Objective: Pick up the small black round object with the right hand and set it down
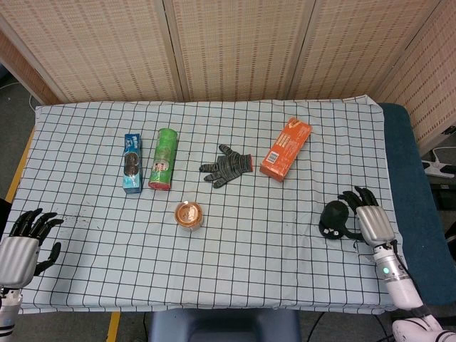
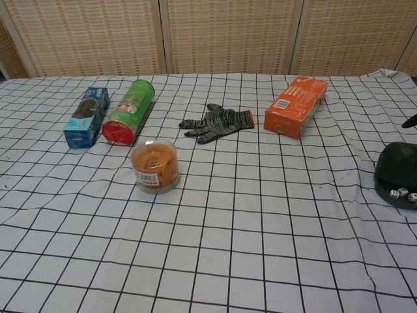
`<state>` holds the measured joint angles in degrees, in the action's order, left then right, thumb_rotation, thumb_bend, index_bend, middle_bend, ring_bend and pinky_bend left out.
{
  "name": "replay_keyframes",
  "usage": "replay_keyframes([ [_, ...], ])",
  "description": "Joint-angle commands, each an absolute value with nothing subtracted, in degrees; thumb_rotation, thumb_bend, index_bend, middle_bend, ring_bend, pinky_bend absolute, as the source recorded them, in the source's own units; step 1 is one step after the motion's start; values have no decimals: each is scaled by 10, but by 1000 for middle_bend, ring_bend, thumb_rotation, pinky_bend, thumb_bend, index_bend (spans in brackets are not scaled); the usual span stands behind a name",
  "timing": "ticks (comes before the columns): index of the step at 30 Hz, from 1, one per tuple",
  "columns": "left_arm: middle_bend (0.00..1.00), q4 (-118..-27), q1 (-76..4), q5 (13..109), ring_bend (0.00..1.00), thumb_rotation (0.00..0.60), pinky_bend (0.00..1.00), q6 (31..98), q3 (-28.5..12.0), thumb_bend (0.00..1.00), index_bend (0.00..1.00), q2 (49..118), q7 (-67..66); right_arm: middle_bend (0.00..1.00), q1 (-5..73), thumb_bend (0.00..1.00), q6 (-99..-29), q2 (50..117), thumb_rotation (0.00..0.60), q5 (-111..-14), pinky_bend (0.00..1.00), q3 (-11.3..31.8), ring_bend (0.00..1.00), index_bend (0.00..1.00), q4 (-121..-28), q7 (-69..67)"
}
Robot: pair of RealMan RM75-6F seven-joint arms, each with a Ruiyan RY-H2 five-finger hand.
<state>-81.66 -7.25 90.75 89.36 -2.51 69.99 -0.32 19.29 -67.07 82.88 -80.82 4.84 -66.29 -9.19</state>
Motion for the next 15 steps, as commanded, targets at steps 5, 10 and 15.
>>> replay_keyframes([
  [5, 201, -817, -71, 910, 101, 600, 128, 898, -25, 446, 278, 699, -3, 162, 219, 233, -600, 829, 600, -784, 82, 51, 39, 226, -677, -111],
  [10, 201, -815, -72, 907, 101, 600, 128, 895, -25, 445, 277, 698, -1, 321, 216, 232, -608, 830, 600, -787, 315, 50, 262, 318, -676, -110],
  [15, 201, -816, -71, 909, 101, 600, 128, 897, -25, 446, 277, 698, -1, 487, 203, 233, -653, 831, 600, -799, 515, 53, 477, 481, -675, -100],
])
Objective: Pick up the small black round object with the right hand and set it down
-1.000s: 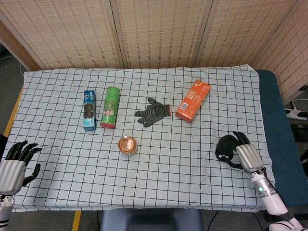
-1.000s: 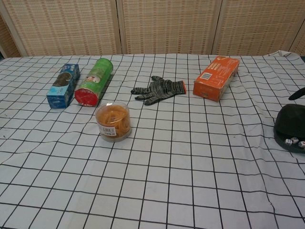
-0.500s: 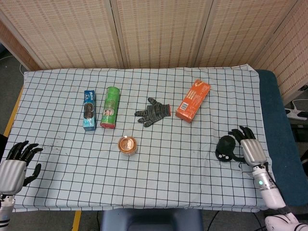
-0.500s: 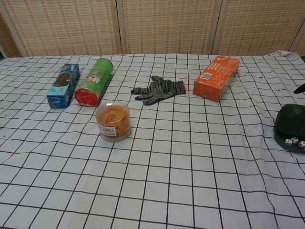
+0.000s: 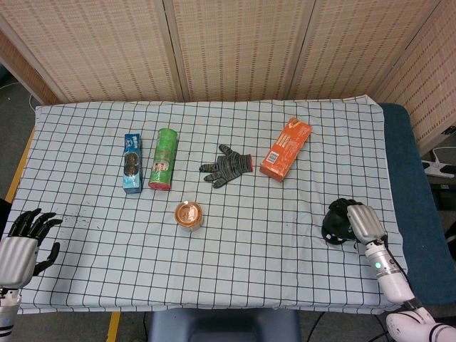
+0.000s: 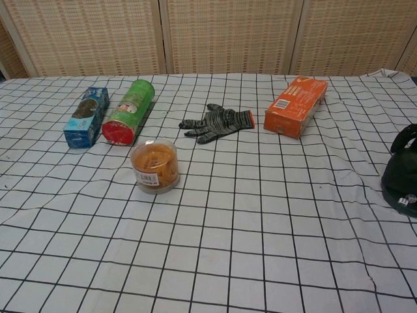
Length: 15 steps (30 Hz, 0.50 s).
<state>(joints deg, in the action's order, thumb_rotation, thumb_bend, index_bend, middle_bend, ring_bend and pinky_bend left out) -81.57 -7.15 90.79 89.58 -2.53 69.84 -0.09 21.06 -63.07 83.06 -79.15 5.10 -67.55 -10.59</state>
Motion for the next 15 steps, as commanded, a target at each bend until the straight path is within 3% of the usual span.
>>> replay_keyframes([
  [1, 201, -816, -72, 909, 101, 600, 128, 897, -25, 446, 277, 699, -2, 494, 201, 233, -663, 831, 600, -803, 522, 54, 485, 490, -675, -99],
  [11, 201, -818, -72, 910, 101, 600, 128, 893, -23, 446, 277, 700, -10, 513, 169, 232, -763, 807, 600, -837, 532, 57, 501, 520, -697, -95],
  [15, 201, -819, -72, 911, 101, 600, 128, 896, -24, 446, 277, 699, -9, 515, 151, 233, -773, 792, 600, -839, 533, 42, 502, 521, -703, -54],
])
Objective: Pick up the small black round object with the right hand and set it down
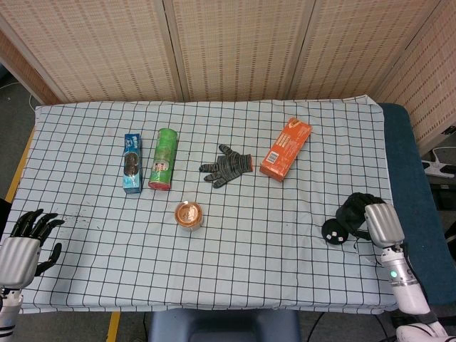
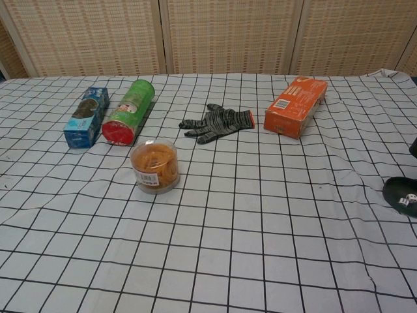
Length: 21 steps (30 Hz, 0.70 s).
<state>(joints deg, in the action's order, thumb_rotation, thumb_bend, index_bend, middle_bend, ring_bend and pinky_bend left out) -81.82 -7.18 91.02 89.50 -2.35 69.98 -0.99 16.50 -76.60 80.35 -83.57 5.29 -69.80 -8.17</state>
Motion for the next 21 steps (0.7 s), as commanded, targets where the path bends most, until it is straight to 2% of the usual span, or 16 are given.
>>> replay_keyframes([
  [1, 201, -819, -71, 911, 101, 600, 128, 896, -23, 446, 277, 699, -8, 515, 148, 233, -773, 791, 600, -839, 533, 38, 502, 522, -699, -43],
  [6, 201, -821, -70, 911, 101, 600, 128, 901, -25, 447, 277, 698, -6, 515, 131, 233, -776, 804, 600, -839, 533, 23, 502, 529, -655, -27],
  [18, 201, -820, -71, 910, 101, 600, 128, 899, -25, 446, 277, 698, -8, 515, 144, 232, -760, 883, 600, -830, 536, 43, 502, 536, -494, -87],
  [21, 201, -821, -71, 910, 101, 600, 128, 898, -25, 447, 278, 698, -10, 515, 150, 233, -753, 900, 600, -836, 532, 41, 467, 532, -458, -111],
])
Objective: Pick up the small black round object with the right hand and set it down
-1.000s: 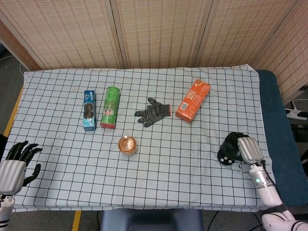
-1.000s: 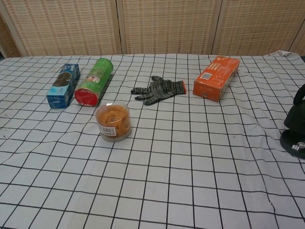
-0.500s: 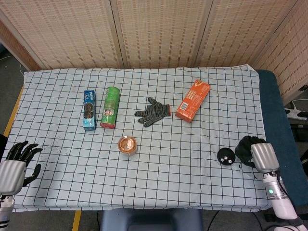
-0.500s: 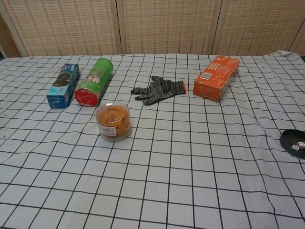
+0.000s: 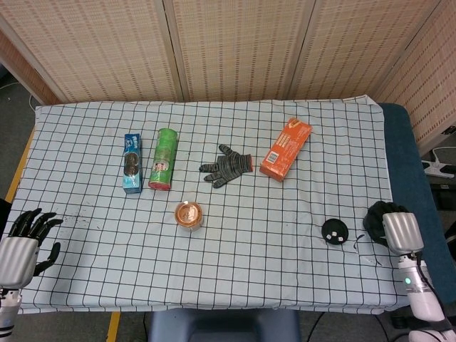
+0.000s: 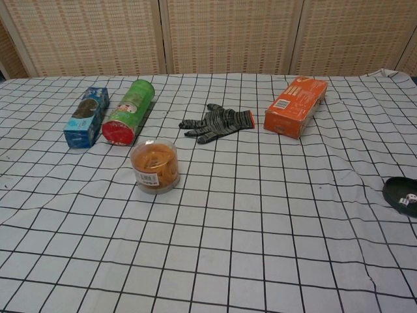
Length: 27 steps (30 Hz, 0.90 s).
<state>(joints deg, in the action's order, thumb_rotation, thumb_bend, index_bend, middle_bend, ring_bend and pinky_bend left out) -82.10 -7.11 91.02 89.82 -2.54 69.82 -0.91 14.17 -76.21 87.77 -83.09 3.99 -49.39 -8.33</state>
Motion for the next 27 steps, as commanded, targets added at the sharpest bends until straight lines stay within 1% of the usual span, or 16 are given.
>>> replay_keyframes([
  [1, 201, -820, -71, 910, 101, 600, 128, 898, -25, 447, 278, 698, -10, 515, 151, 233, -750, 904, 600, -837, 523, 40, 449, 526, -450, -117],
  [4, 201, -819, -71, 907, 101, 600, 128, 895, -25, 446, 277, 699, -10, 463, 152, 233, -738, 908, 600, -840, 429, 35, 335, 478, -438, -130],
  [6, 201, -818, -71, 906, 101, 600, 128, 894, -25, 447, 277, 699, -10, 370, 152, 233, -727, 904, 600, -841, 337, 30, 219, 401, -442, -135],
  [9, 201, -818, -71, 906, 101, 600, 128, 894, -25, 447, 277, 699, -9, 211, 152, 233, -711, 887, 600, -841, 241, 25, 44, 255, -469, -139],
  [11, 201, -818, -71, 907, 101, 600, 128, 895, -26, 447, 278, 699, -8, 127, 152, 232, -714, 875, 600, -843, 165, 25, 2, 173, -489, -143],
  [12, 201, -818, -71, 907, 101, 600, 128, 895, -26, 447, 278, 699, -8, 88, 151, 232, -720, 867, 600, -846, 125, 25, 0, 129, -504, -144],
  [14, 201, -819, -71, 907, 101, 600, 128, 896, -25, 447, 278, 699, -8, 36, 150, 226, -729, 853, 600, -850, 86, 25, 0, 61, -530, -144],
  [15, 201, -818, -70, 907, 101, 600, 128, 897, -25, 447, 278, 699, -8, 19, 148, 220, -735, 841, 600, -853, 74, 25, 0, 29, -553, -143],
  [17, 201, -818, -70, 908, 101, 600, 128, 897, -25, 447, 278, 698, -9, 9, 146, 214, -747, 821, 600, -859, 59, 25, 0, 2, -592, -137],
  [20, 201, -820, -69, 910, 101, 600, 128, 900, -25, 447, 278, 698, -11, 8, 138, 213, -768, 783, 600, -861, 58, 29, 0, 0, -671, -122],
  [23, 201, -820, -69, 911, 101, 600, 128, 901, -25, 447, 278, 698, -16, 8, 130, 212, -787, 756, 600, -860, 59, 34, 0, 0, -731, -98],
  [27, 201, -824, -69, 913, 101, 600, 128, 904, -26, 446, 278, 698, -20, 9, 115, 213, -812, 742, 600, -859, 60, 34, 0, 8, -769, -59],
])
